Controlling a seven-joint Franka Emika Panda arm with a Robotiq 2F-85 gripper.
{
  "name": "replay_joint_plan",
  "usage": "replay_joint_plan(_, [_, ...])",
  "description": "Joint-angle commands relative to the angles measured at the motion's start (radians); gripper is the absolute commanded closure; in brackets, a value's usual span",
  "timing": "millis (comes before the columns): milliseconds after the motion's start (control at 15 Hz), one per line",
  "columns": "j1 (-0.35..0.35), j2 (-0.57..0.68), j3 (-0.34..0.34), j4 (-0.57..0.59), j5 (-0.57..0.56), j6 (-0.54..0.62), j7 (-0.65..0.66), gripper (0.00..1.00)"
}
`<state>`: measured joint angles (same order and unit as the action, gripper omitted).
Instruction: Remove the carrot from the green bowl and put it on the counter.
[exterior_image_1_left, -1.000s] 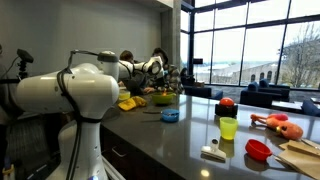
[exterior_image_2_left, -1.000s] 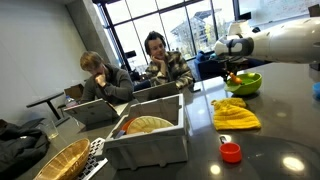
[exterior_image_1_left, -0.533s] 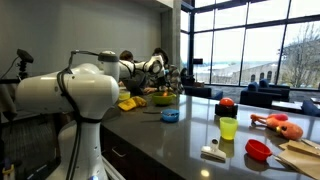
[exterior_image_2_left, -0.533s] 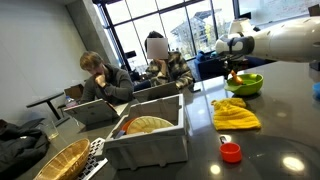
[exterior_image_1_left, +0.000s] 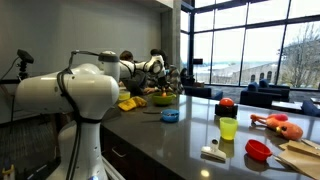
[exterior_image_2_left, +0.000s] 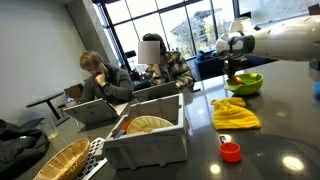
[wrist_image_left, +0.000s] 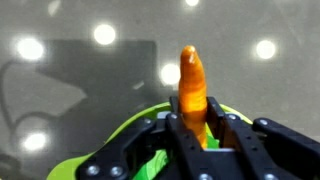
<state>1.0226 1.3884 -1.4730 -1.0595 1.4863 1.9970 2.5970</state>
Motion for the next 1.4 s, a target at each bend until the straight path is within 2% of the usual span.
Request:
replay_joint_plan(0, [-0.007,0.007,-0.029,0.007,0.03,-0.011,0.004,0.95])
replay_joint_plan(333, [0.034,-0.019,-0.055,-0.043,0.043,-0.007,0.0,0.93])
replay_joint_plan(400, [0.036,-0.133,0.103,-0.057,-0.131,0.082,0.001,0.93])
replay_joint_plan(467, [0.057,-0.034,-0.061,-0.067,0.014,0.005,0.003,0.93])
replay_joint_plan(600, [0.091,-0.06,-0.066,-0.101,0.016,0.013,0.003,0.93])
replay_joint_plan(867, [0.189,-0.084,-0.15,-0.203,0.035,0.02,0.004,0.93])
replay_joint_plan(1067, [0.28,-0.082,-0.247,-0.32,0.036,0.029,0.004,0.93])
replay_joint_plan(1200, [0.355,-0.053,-0.337,-0.453,0.038,0.034,0.004,0.93])
replay_joint_plan(1333, [0.398,-0.019,-0.418,-0.552,0.032,0.013,0.004,0.93])
